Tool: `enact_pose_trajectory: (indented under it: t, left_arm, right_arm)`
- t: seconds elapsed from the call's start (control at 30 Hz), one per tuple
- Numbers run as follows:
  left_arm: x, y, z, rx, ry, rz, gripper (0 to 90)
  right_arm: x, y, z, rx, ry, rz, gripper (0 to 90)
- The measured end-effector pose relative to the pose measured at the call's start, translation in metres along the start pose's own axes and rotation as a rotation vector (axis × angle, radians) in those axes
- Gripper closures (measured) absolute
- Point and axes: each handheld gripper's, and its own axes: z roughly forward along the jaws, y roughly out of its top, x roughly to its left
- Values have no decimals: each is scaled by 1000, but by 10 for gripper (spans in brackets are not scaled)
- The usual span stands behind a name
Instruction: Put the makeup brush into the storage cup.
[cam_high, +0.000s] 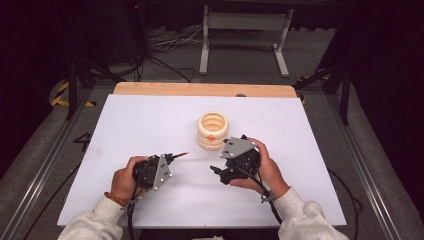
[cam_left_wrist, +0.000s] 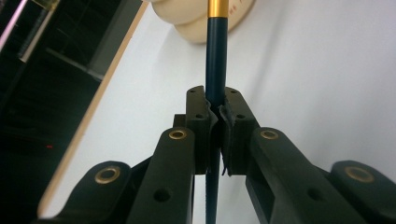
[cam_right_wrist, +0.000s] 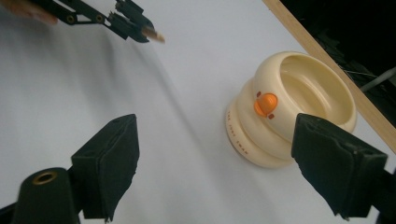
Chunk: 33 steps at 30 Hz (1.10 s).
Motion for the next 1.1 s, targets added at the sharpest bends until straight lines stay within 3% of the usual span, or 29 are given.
enact_pose_trajectory:
  t: [0.1, 0.17, 0.33, 0.5, 0.67, 0.83, 0.97, 1.1]
  left_arm:
    - [10, -3, -4, -53, -38, -117, 835]
    - [14, -5, -6, -82, -57, -163, 835]
    - [28, -13, -11, -183, -122, -339, 836]
    - [39, -21, -15, -258, -164, -469, 836]
    - [44, -28, -16, -300, -185, -542, 836]
    - [49, -32, -19, -345, -205, -604, 836]
    - [51, -32, -21, -372, -204, -613, 835]
    - [52, -33, -22, -407, -207, -621, 835]
  right_arm:
    - [-1, -7, -3, -14, -12, 14, 154]
    - [-2, -13, -4, -17, -12, 29, 151]
    - [-2, -28, -11, -49, -24, 50, 143]
    - [-4, -42, -15, -69, -31, 72, 141]
    - [-5, -55, -18, -73, -39, 89, 132]
    - [-7, -72, -26, -136, -46, 120, 117]
    - [-8, -84, -31, -178, -68, 157, 91]
    - [-9, -98, -37, -228, -136, 167, 69]
